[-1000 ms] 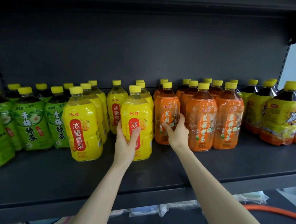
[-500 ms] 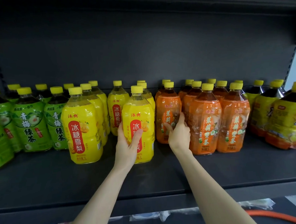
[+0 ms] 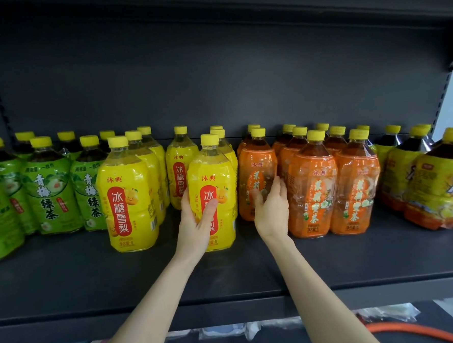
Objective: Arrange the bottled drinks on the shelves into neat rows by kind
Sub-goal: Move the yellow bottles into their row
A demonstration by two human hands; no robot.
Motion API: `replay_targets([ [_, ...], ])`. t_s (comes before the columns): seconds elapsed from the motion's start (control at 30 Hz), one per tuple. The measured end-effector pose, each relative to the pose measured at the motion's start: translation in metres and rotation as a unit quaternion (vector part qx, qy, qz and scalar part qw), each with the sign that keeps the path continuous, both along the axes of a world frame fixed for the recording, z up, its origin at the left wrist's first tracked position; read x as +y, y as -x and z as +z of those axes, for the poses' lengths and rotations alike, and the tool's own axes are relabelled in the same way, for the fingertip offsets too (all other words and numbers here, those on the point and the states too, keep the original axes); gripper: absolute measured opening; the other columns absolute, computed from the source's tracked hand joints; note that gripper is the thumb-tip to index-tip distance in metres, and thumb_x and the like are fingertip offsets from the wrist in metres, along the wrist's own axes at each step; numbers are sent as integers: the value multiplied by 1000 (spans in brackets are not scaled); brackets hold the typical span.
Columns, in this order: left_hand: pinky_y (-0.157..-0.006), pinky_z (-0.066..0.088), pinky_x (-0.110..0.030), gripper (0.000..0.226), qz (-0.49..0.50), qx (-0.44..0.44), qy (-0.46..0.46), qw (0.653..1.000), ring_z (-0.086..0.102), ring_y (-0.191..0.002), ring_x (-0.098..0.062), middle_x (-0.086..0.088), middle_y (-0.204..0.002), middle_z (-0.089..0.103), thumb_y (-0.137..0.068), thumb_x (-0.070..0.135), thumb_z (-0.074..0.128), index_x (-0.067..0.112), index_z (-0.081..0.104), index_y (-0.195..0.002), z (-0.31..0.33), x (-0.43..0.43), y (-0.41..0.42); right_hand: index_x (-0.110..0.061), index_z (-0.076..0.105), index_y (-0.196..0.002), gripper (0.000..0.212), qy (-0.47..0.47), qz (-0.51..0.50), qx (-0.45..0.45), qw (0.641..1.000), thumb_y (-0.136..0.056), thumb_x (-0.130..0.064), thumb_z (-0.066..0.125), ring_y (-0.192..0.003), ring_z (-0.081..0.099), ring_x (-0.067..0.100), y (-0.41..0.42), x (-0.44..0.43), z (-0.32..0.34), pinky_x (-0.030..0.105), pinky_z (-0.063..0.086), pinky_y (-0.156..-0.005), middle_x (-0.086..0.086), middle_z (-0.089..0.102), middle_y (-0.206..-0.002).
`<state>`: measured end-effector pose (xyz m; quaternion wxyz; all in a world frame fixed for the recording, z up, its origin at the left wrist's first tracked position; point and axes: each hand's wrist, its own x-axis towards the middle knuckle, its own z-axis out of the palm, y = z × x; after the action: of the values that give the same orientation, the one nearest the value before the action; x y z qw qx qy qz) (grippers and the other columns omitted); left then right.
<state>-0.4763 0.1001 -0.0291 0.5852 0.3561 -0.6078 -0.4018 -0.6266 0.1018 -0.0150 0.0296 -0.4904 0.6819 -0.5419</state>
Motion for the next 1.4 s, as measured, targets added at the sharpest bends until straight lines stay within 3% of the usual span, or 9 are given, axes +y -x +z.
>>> replay_targets([
  [0.1, -90, 45, -27, 75, -5, 3, -4, 1000, 46, -119, -10, 10, -131, 42, -79, 53, 45, 32, 18, -146, 1, 2, 2, -11, 36, -144, 54, 46, 71, -55, 995, -97, -31, 52, -127, 48, 20, 3, 15, 5, 31, 42, -102, 6, 45, -144],
  [0.2, -88, 45, -23, 68, -33, 2, -12, 999, 46, -119, -8, 9, -137, 40, -81, 55, 38, 40, 16, -143, 2, 4, 5, -15, 34, -146, 58, 23, 252, -139, 958, -95, -35, 53, -117, 48, 2, -2, 26, 10, 12, 44, -87, -12, 48, -131],
  [0.3, -79, 45, -13, 60, -62, -4, -22, 998, 46, -118, -4, 8, -141, 37, -82, 60, 26, 44, 15, -140, 3, 3, 9, -24, 38, -142, 62, -2, 344, -159, 925, -86, -44, 55, -115, 59, 6, -8, 20, 5, 24, 52, -92, -11, 57, -129],
  [0.4, -85, 44, -18, 72, -69, -12, -29, 997, 41, -129, -12, 3, -150, 30, -81, 64, 22, 39, 9, -148, 4, -4, 14, -28, 42, -139, 63, -2, 343, -161, 925, -82, -51, 55, -112, 61, 8, -9, 14, 2, 34, 52, -96, -9, 61, -126],
  [0.57, -105, 41, -38, 77, -78, -11, -26, 997, 36, -136, -17, 3, -153, 25, -80, 64, 27, 40, 4, -149, 6, -9, 19, -30, 36, -141, 49, -3, 349, -161, 923, -94, -37, 49, -111, 61, 6, -5, 10, 1, 23, 53, -86, -11, 59, -125],
  [0.7, -95, 44, -29, 72, -90, 5, -25, 996, 43, -129, -16, 2, -148, 35, -82, 56, 29, 35, 9, -149, 6, -10, 22, -32, 34, -142, 49, -4, 348, -159, 924, -95, -37, 48, -110, 61, 4, -4, 8, 0, 22, 53, -85, -15, 59, -123],
  [0.9, -95, 48, -34, 72, -60, 3, -17, 998, 49, -123, -19, -2, -142, 43, -83, 57, 31, 30, 18, -147, 0, -13, 20, -31, 29, -148, 65, 0, 335, -158, 929, -89, -50, 48, -114, 59, 7, -9, 7, -3, 28, 52, -93, -11, 57, -131],
  [1.07, -89, 48, -27, 71, -62, 1, -12, 998, 50, -120, -17, -2, -140, 44, -83, 55, 32, 28, 19, -147, 1, -15, 18, -32, 28, -148, 57, -7, 329, -153, 932, -95, -44, 46, -112, 60, 5, -10, 6, -2, 26, 52, -91, -17, 57, -125],
  [1.4, -84, 48, -22, 67, -42, -10, 6, 999, 54, -114, -12, 3, -132, 49, -84, 54, 35, 28, 25, -145, 1, -18, 13, -31, 23, -150, 61, -25, 347, -169, 922, -96, -45, 46, -115, 57, 6, -14, 9, 0, 29, 50, -97, -10, 54, -133],
])
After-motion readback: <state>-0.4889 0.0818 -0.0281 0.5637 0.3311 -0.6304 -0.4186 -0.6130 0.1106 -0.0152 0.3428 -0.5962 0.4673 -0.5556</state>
